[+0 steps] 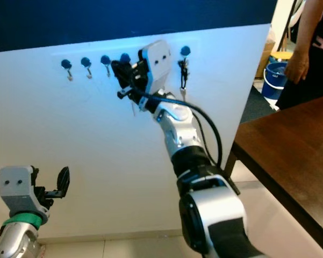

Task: Hang keys on a hook

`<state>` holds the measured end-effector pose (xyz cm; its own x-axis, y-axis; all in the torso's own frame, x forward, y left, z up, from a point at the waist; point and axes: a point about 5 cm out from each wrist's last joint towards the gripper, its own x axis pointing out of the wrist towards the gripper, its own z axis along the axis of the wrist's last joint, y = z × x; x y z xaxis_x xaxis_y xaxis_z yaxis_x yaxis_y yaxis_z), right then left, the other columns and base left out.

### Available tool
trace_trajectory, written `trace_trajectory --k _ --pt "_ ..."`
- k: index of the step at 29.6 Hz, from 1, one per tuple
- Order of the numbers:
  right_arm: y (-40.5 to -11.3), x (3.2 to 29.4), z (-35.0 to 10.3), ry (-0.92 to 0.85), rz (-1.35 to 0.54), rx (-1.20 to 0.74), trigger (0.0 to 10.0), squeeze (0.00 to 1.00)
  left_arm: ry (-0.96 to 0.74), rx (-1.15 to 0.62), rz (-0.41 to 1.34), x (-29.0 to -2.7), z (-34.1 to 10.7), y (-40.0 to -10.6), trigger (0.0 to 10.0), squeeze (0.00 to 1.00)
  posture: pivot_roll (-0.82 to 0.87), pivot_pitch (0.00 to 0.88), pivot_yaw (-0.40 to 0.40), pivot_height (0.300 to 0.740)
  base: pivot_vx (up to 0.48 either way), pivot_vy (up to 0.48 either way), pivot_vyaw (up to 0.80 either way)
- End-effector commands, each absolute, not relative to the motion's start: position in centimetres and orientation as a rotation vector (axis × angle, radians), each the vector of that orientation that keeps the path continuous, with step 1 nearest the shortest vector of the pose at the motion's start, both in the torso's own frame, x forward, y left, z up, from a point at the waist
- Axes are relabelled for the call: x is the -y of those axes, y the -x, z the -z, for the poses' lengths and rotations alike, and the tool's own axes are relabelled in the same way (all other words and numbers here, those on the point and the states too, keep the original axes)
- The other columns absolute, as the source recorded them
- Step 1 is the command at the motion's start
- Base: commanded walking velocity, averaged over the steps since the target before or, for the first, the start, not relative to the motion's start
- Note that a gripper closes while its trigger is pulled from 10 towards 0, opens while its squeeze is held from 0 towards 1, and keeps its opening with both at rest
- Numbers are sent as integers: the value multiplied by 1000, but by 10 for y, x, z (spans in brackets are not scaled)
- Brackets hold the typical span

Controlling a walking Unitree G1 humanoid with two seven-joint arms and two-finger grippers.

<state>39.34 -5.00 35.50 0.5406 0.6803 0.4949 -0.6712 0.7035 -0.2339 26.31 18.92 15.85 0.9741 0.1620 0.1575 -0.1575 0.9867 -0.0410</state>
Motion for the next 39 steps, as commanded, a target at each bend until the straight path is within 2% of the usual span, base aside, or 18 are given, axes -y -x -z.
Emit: trace_trajectory --k 1,15,33,39 --pt "-397 56 -356 -49 -761 582 10000 0 16 143 -183 -197 -156 -259 10000 0 -177 124 190 740 0 0 0" --pt "-397 61 -360 -224 -754 657 10000 0 18 143 -195 -197 -157 -254 10000 0 -159 145 183 740 0 0 0" --pt "-385 59 -348 -128 -745 813 10000 0 41 129 -198 -192 -154 -251 10000 0 -167 155 184 740 0 0 0" --pt "-382 64 -352 -153 -699 883 10000 0 48 130 -200 -191 -154 -251 10000 0 -168 150 180 740 0 0 0"
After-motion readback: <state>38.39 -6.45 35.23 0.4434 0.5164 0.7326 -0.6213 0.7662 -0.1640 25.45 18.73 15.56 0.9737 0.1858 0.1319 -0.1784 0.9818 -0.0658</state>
